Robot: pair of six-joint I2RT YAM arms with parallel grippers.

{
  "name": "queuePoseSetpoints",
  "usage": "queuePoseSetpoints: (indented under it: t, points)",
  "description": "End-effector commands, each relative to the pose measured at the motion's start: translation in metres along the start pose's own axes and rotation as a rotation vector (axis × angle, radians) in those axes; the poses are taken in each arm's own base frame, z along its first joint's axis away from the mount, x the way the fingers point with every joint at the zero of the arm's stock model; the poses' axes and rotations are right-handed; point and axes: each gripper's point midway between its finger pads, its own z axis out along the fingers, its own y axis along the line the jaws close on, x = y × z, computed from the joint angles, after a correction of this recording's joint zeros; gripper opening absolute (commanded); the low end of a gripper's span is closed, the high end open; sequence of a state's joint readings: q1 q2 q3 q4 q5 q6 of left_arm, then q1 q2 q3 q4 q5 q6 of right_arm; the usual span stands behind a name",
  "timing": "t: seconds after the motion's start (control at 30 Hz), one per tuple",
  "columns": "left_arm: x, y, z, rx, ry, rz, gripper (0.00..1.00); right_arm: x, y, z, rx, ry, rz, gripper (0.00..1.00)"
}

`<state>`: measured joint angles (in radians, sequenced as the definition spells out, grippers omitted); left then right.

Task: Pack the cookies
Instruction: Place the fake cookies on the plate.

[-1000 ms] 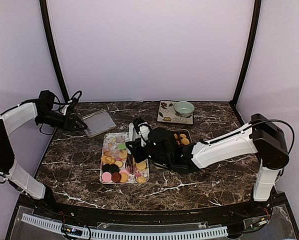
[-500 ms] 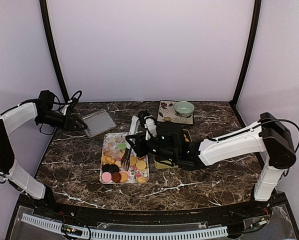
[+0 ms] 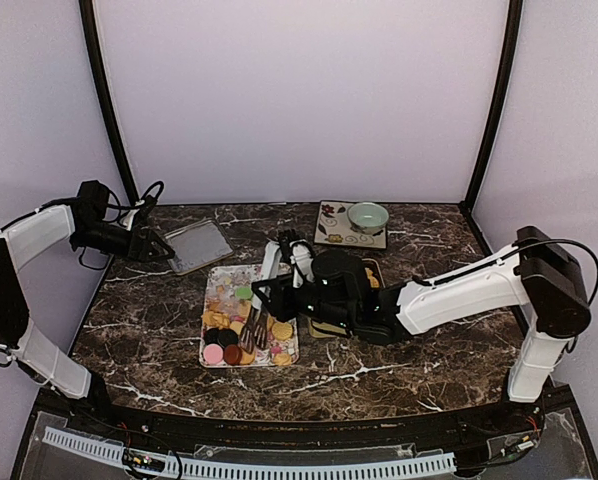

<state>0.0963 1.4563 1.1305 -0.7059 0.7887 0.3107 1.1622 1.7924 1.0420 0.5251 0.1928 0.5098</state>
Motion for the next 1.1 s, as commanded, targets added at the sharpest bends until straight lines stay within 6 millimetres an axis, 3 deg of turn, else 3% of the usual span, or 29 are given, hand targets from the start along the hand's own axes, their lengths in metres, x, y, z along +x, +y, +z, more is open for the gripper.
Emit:
queuePoseSetpoints:
  t: [0.0, 0.23, 0.5, 0.73, 0.9, 1.07]
  points:
    - [-0.009, -0.008, -0.011, 0.003, -0.025, 0.028, 0.91, -0.001, 0.005, 0.006, -0.044, -0.026, 0.052, 0.35]
    - [-0.007, -0.007, -0.01, 0.001, -0.021, 0.026, 0.91, 0.006, 0.004, 0.009, -0.049, -0.009, 0.057, 0.33]
    - [-0.008, -0.008, -0.01, 0.004, -0.025, 0.027, 0.91, -0.001, 0.014, 0.009, -0.096, -0.025, 0.085, 0.34]
    - [-0.007, -0.007, -0.01, 0.002, -0.023, 0.027, 0.91, -0.006, 0.02, 0.016, -0.114, -0.036, 0.092, 0.28]
    - [-0.006, -0.007, -0.01, -0.001, -0.021, 0.03, 0.91, 0.002, 0.017, 0.023, -0.102, -0.018, 0.094, 0.22]
    - [-0.006, -0.007, -0.01, 0.0, -0.019, 0.03, 0.91, -0.005, 0.015, 0.019, -0.085, -0.032, 0.081, 0.05]
